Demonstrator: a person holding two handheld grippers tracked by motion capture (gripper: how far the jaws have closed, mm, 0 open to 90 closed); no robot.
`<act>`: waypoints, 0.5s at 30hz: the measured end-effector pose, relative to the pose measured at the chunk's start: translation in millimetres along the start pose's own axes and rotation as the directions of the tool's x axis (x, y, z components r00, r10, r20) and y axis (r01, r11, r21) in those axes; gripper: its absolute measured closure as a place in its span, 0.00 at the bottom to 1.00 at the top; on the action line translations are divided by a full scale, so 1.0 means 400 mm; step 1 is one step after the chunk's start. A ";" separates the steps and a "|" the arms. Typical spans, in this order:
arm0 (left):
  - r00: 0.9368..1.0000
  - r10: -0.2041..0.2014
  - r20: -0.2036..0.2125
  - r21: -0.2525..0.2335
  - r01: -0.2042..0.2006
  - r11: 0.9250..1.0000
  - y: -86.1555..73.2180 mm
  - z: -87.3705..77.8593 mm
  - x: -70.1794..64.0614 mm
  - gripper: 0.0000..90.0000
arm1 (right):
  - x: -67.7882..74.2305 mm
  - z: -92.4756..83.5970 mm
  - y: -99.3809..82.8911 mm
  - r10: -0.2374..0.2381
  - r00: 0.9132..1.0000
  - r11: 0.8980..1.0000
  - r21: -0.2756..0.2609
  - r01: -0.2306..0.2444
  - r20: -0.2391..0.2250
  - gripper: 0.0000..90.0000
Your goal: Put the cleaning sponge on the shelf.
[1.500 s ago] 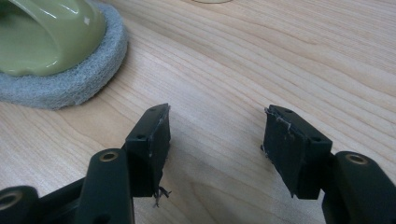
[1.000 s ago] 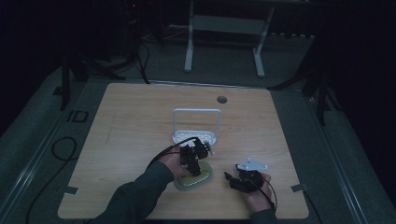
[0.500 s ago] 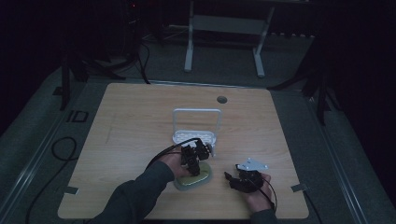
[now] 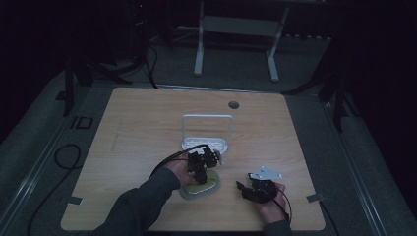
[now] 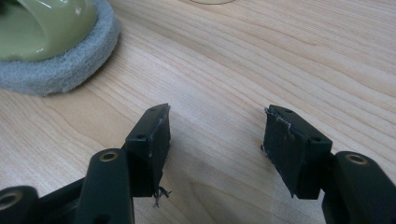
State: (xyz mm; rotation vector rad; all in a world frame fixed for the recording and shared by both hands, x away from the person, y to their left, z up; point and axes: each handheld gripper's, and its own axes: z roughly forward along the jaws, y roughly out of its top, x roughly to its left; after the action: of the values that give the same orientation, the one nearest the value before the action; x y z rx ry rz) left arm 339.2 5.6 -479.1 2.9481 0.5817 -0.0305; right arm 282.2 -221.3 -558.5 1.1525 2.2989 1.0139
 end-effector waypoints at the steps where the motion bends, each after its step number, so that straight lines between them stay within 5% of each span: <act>1: 1.000 0.000 -0.007 -0.003 0.000 1.000 -0.003 0.000 0.002 0.79 | 0.000 0.000 0.000 0.000 1.000 1.000 -0.001 0.000 -0.001 0.45; 15: 0.999 0.030 -0.034 -0.016 -0.030 0.999 -0.013 -0.027 0.022 0.79 | 0.000 0.000 -0.001 -0.001 1.000 1.000 -0.004 0.001 -0.002 0.45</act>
State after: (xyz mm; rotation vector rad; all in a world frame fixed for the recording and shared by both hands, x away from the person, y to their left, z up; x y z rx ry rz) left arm 345.4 15.1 -469.6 2.9462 0.5392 0.0275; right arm 282.2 -221.5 -558.8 1.1488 2.2982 1.0187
